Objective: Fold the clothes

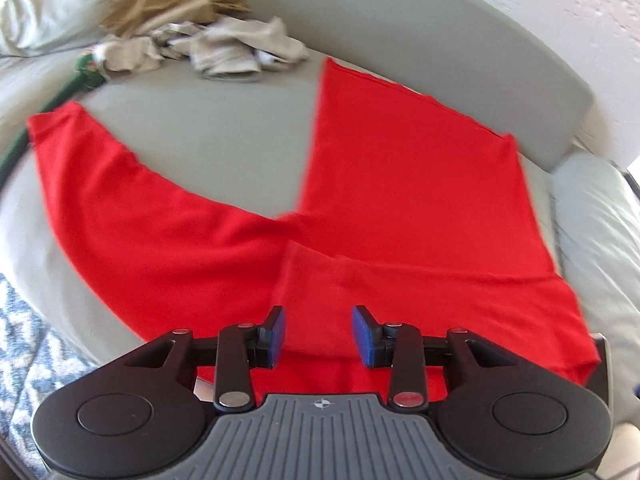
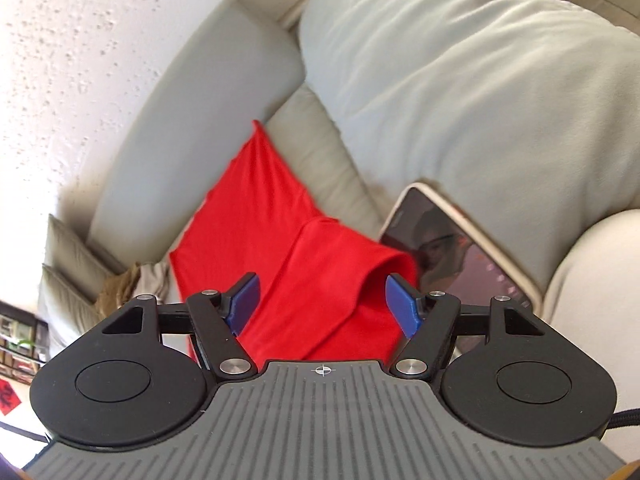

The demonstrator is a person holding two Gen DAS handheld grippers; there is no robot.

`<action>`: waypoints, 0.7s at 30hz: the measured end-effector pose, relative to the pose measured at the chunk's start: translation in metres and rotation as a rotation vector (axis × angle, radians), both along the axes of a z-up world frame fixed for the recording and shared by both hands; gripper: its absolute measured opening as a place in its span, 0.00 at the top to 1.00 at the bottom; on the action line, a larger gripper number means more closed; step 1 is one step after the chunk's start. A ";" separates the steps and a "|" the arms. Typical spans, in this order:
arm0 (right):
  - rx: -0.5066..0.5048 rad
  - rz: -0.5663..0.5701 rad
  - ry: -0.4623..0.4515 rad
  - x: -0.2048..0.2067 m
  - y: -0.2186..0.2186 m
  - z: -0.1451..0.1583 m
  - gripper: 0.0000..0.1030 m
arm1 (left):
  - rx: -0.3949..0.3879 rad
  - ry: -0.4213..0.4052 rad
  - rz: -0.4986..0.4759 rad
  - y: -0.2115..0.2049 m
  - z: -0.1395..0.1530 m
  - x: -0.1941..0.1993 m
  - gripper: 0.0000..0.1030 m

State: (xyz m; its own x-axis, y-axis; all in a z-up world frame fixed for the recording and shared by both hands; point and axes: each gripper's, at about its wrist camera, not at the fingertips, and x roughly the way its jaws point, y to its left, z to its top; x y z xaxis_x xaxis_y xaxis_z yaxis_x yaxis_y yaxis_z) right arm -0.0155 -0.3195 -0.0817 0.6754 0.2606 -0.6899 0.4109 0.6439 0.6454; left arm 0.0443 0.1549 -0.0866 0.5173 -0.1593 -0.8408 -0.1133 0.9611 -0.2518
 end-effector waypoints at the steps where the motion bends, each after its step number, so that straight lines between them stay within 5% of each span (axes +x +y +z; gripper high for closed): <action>1: -0.003 0.011 0.004 0.003 -0.003 -0.004 0.33 | -0.007 -0.002 -0.026 -0.007 -0.001 0.001 0.66; 4: 0.038 0.039 0.023 0.011 -0.011 -0.019 0.39 | 0.023 -0.009 -0.074 -0.029 -0.009 0.007 0.67; 11: 0.209 0.089 0.027 0.028 -0.016 -0.053 0.35 | 0.051 -0.013 -0.066 -0.040 -0.030 0.026 0.74; 21: 0.185 0.106 -0.004 0.083 0.017 -0.100 0.32 | 0.032 0.034 -0.026 -0.028 -0.045 0.041 0.75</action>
State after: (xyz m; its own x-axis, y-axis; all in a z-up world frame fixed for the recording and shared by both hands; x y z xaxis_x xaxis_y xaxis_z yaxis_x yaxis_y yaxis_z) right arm 0.0679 -0.3021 -0.1815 0.6398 0.4527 -0.6211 0.3442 0.5537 0.7582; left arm 0.0852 0.1271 -0.1312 0.4842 -0.1444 -0.8630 -0.0966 0.9714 -0.2168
